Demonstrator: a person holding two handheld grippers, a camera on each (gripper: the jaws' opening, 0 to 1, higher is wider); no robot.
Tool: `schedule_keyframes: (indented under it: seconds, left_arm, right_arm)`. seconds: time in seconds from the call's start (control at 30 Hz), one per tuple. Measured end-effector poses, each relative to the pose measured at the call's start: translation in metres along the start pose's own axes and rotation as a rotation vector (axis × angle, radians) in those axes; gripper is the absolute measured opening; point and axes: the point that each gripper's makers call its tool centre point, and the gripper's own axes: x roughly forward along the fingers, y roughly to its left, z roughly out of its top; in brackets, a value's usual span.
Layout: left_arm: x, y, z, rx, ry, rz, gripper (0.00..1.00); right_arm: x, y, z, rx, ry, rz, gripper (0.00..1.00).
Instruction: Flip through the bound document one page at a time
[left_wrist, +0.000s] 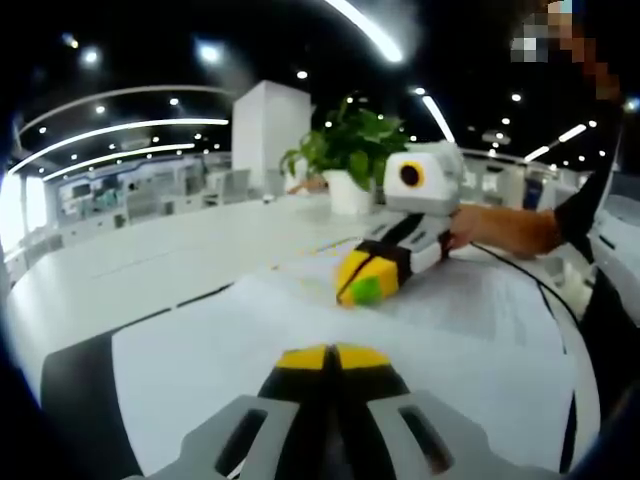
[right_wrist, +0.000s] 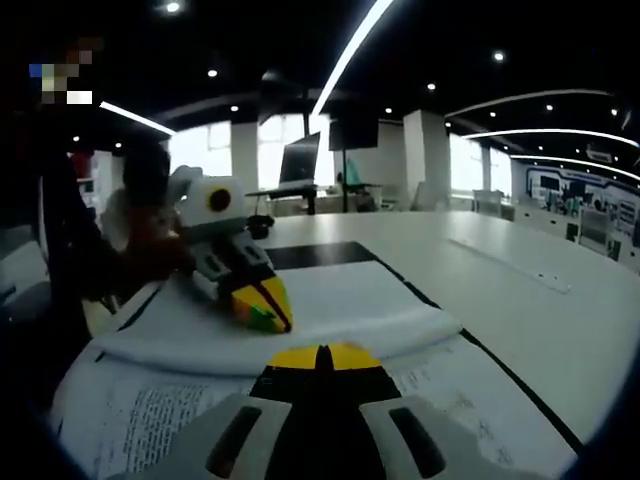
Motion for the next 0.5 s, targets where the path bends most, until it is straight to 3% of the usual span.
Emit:
schedule_keyframes:
  seconds: [0.5]
  left_arm:
    - [0.0004, 0.0007, -0.0003, -0.001, 0.001, 0.000, 0.03]
  right_arm:
    - [-0.0012, 0.0076, -0.0007, -0.016, -0.001, 0.007, 0.04]
